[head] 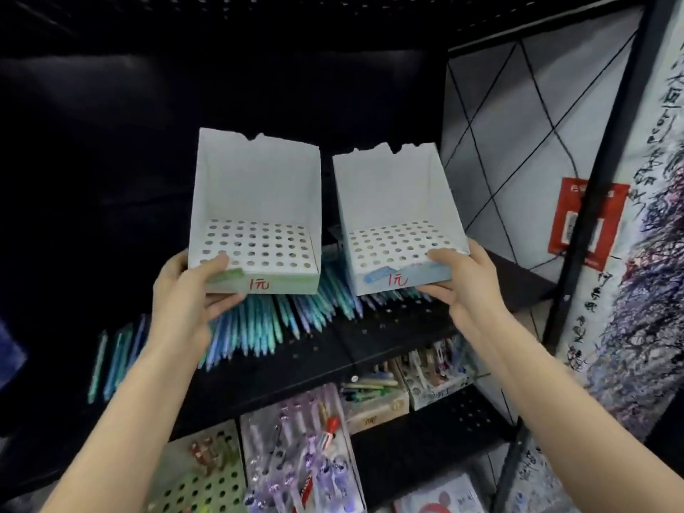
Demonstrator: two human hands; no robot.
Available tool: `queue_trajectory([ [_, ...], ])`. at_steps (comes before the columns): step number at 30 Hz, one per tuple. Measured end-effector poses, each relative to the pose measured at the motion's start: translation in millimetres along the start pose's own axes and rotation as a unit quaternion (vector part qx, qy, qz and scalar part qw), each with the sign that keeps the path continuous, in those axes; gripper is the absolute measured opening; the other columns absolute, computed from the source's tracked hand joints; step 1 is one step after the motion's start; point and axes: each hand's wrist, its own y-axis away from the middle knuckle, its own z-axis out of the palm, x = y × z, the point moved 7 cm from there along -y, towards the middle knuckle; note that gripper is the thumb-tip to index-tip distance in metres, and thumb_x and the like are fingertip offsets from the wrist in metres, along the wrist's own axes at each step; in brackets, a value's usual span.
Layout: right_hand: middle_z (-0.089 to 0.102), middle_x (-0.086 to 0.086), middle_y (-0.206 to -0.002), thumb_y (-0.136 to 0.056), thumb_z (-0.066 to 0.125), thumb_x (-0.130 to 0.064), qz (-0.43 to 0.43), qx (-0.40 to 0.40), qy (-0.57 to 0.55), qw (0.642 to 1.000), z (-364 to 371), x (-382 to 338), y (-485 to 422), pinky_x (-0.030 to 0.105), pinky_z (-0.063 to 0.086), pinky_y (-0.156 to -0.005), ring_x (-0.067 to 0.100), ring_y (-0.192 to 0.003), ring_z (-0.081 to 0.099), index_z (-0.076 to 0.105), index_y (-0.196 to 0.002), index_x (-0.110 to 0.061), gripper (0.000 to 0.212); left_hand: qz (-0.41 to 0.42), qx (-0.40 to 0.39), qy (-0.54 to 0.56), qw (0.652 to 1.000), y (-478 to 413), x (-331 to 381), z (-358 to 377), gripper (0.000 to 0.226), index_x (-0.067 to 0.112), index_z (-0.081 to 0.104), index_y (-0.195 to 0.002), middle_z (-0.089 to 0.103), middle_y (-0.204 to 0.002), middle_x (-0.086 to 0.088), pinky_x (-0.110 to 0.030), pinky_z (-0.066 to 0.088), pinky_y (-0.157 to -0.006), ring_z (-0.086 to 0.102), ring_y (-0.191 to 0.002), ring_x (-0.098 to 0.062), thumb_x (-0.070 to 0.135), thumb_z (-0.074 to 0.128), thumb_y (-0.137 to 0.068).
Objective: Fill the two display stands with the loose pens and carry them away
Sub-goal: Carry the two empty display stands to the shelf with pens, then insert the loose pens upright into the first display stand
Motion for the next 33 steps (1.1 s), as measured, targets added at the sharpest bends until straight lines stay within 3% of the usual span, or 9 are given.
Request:
queue_trajectory([
  [7, 0.060, 0.011, -0.117, -0.085, 0.061, -0.003, 0.035, -0.046, 0.027, 0.998, 66.0, 13.3, -85.2, 0.037, 0.057, -0.065, 0.028, -0.094, 0.064, 0.048, -0.129, -0.014, 0.048, -0.004, 0.072, 0.001, 0.997, -53.6, -0.7, -0.5, 0.041, 0.014, 0.050, -0.123, 0.065, -0.106, -0.007, -0.030, 0.054, -0.062, 0.067, -0.088, -0.025, 0.013, 0.065, -0.085],
  [11, 0.059, 0.015, -0.117, -0.084, 0.061, -0.001, 0.058, -0.076, 0.040, 0.995, 90.4, 24.2, -117.2, 0.049, 0.057, -0.073, 0.034, -0.096, 0.063, 0.045, -0.131, -0.012, 0.051, -0.025, 0.091, 0.007, 0.996, -80.1, -7.8, 7.1, 0.048, 0.012, 0.046, -0.129, 0.063, -0.106, -0.008, -0.032, 0.055, -0.063, 0.065, -0.086, -0.026, 0.012, 0.065, -0.085],
  [16, 0.058, 0.013, -0.109, -0.084, 0.062, -0.001, 0.074, -0.091, 0.074, 0.990, 105.3, 34.0, -142.1, 0.035, 0.055, -0.053, 0.031, -0.091, 0.061, 0.047, -0.127, -0.010, 0.046, -0.049, 0.111, 0.027, 0.992, -101.6, -21.3, 18.0, 0.042, 0.009, 0.046, -0.126, 0.060, -0.102, -0.007, -0.032, 0.052, -0.060, 0.062, -0.084, -0.028, 0.010, 0.062, -0.087],
  [20, 0.059, 0.011, -0.106, -0.086, 0.064, -0.005, 0.087, -0.108, 0.086, 0.987, 107.8, 46.6, -157.6, 0.031, 0.054, -0.054, 0.024, -0.082, 0.063, 0.047, -0.123, -0.008, 0.041, -0.060, 0.137, 0.022, 0.989, -111.7, -35.0, 16.3, 0.043, 0.007, 0.045, -0.128, 0.058, -0.114, -0.011, -0.034, 0.054, -0.063, 0.061, -0.096, -0.032, 0.014, 0.062, -0.089],
  [25, 0.062, 0.011, -0.103, -0.084, 0.069, -0.018, 0.069, -0.108, 0.176, 0.976, 102.4, 58.9, -173.8, 0.027, 0.056, -0.046, 0.023, -0.078, 0.064, 0.051, -0.111, -0.006, 0.034, -0.045, 0.119, -0.034, 0.991, -116.0, -49.7, 18.3, 0.046, 0.009, 0.048, -0.127, 0.061, -0.116, -0.008, -0.035, 0.054, -0.073, 0.063, -0.096, -0.022, 0.022, 0.066, -0.086],
  [27, 0.067, 0.009, -0.089, -0.082, 0.069, -0.030, 0.038, -0.130, 0.254, 0.958, 102.3, 60.2, -178.1, 0.026, 0.053, -0.042, 0.022, -0.060, 0.065, 0.055, -0.110, -0.006, 0.039, -0.010, 0.100, -0.132, 0.986, -117.1, -49.4, 19.0, 0.052, 0.015, 0.052, -0.123, 0.063, -0.116, -0.003, -0.034, 0.054, -0.080, 0.062, -0.101, -0.018, 0.029, 0.074, -0.078],
  [29, 0.067, 0.004, -0.079, -0.082, 0.064, -0.047, -0.016, -0.158, 0.365, 0.917, 104.6, 58.3, -180.1, 0.024, 0.045, -0.036, 0.018, -0.045, 0.060, 0.056, -0.106, -0.011, 0.043, 0.019, 0.098, -0.248, 0.964, -119.4, -46.7, 16.7, 0.066, 0.019, 0.051, -0.120, 0.062, -0.115, 0.001, -0.039, 0.050, -0.091, 0.057, -0.110, -0.019, 0.041, 0.081, -0.067],
  [31, 0.067, 0.000, -0.086, -0.080, 0.053, -0.065, -0.083, -0.160, 0.494, 0.850, 105.7, 55.1, -180.9, 0.024, 0.044, -0.042, 0.018, -0.052, 0.063, 0.054, -0.105, -0.015, 0.056, 0.042, 0.110, -0.361, 0.925, -123.2, -43.8, 14.1, 0.078, 0.018, 0.049, -0.124, 0.059, -0.119, 0.000, -0.041, 0.046, -0.095, 0.047, -0.121, -0.025, 0.055, 0.079, -0.062],
  [33, 0.067, 0.002, -0.098, -0.077, 0.044, -0.075, -0.132, -0.138, 0.577, 0.794, 104.7, 52.7, -182.4, 0.028, 0.049, -0.053, 0.022, -0.074, 0.066, 0.055, -0.109, -0.013, 0.071, 0.051, 0.135, -0.488, 0.861, -122.7, -38.7, 13.2, 0.084, 0.014, 0.046, -0.129, 0.056, -0.124, -0.007, -0.039, 0.046, -0.090, 0.042, -0.124, -0.028, 0.064, 0.069, -0.066],
])
